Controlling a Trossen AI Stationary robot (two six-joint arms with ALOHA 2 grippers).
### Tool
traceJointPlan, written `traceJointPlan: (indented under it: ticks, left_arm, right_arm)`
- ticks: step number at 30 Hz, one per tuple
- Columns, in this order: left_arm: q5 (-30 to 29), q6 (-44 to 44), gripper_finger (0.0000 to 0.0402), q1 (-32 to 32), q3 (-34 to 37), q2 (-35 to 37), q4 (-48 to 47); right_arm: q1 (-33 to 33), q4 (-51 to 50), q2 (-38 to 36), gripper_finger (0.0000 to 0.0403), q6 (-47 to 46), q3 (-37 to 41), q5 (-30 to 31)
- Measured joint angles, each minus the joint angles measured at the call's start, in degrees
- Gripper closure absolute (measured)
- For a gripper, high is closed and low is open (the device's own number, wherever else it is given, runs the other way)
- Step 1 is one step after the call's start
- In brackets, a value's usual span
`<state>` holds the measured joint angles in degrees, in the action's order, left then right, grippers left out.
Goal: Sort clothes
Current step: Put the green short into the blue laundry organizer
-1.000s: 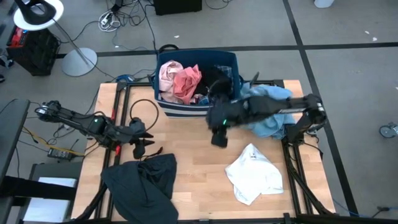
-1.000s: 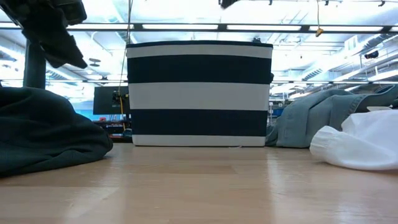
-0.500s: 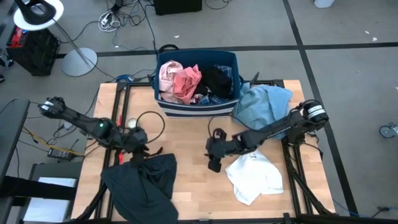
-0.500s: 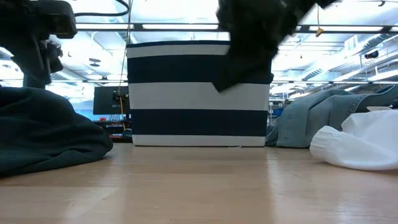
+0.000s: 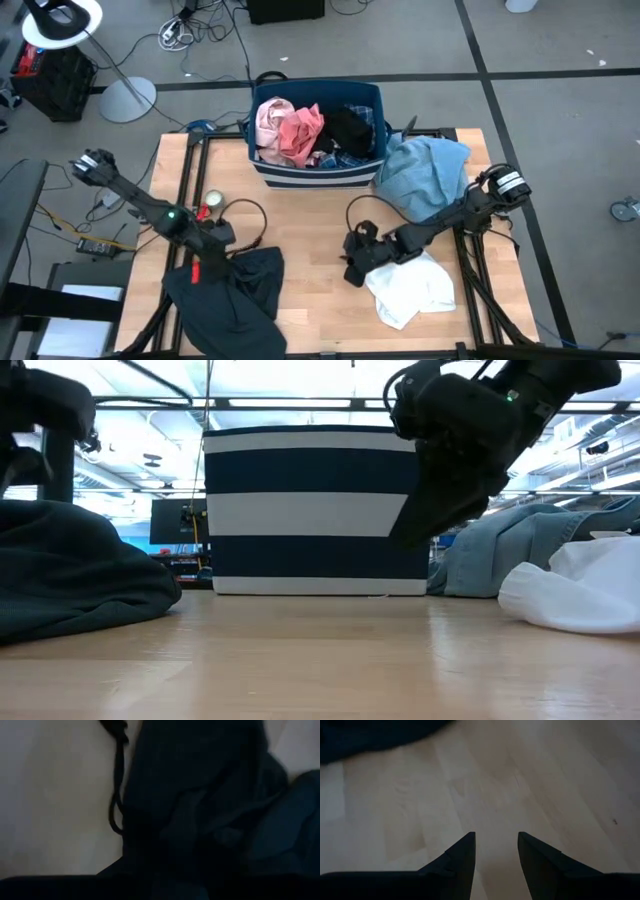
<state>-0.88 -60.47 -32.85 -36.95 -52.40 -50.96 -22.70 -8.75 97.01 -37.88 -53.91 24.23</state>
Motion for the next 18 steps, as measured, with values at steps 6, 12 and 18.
traceJointPlan:
  ticks: [6, 12, 18]
  left_arm:
    - [0.6, -1.0, 0.0257, -0.3, 0.0, -7.6, 3.3]
    - [1.6, 0.1, 0.0277, -0.5, 0.0, -13.3, 8.7]
    - [0.8, 1.5, 0.0389, -1.4, 0.0, -13.3, 12.5]
  right_arm:
    - [-0.4, 4.3, 0.0, 0.0255, 0.1, 0.0, 0.8]
    - [-3.0, 12.3, 0.2, 0.0255, 1.1, 3.7, 4.8]
    - [-5.7, 30.5, 0.3, 0.0255, 0.0, 14.4, 5.0]
